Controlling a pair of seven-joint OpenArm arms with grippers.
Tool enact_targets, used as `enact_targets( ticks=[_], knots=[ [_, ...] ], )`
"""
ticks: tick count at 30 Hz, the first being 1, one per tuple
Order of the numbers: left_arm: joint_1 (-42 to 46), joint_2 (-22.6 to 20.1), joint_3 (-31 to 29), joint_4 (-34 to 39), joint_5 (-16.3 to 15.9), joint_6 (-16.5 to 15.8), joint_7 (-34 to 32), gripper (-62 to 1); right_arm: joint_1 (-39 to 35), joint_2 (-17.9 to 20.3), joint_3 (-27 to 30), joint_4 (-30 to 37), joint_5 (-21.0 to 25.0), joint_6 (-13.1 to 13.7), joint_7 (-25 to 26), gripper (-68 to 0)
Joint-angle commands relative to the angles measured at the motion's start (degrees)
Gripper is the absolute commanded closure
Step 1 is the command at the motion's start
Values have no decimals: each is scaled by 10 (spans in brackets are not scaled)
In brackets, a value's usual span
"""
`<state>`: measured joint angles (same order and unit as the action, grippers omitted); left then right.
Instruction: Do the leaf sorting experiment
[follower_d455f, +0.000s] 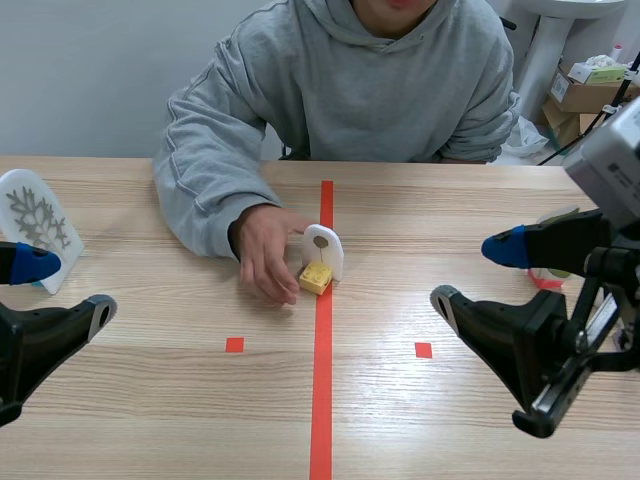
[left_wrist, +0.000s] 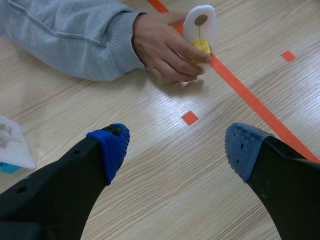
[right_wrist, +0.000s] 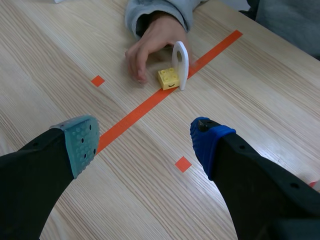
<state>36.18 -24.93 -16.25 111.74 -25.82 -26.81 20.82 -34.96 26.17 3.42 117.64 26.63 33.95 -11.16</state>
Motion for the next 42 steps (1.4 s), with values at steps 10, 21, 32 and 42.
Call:
enact_targets(
  ticks=[10, 21, 32, 42],
  knots=[
    [0, 1, 2, 6, -21, 0, -8, -428, -4, 2, 20, -27, 44, 40, 17, -385],
    [0, 1, 2, 6, -21, 0, -12, -428, -3, 2, 31, -27, 51, 43, 17, -385],
    [0, 1, 2, 6, -21, 0, -17, -428, -3, 2, 31, -27, 51, 47, 13, -385],
    [0, 1, 2, 6, -21, 0, -17, -428, -3, 2, 31, -27, 51, 47, 12, -385]
  ],
)
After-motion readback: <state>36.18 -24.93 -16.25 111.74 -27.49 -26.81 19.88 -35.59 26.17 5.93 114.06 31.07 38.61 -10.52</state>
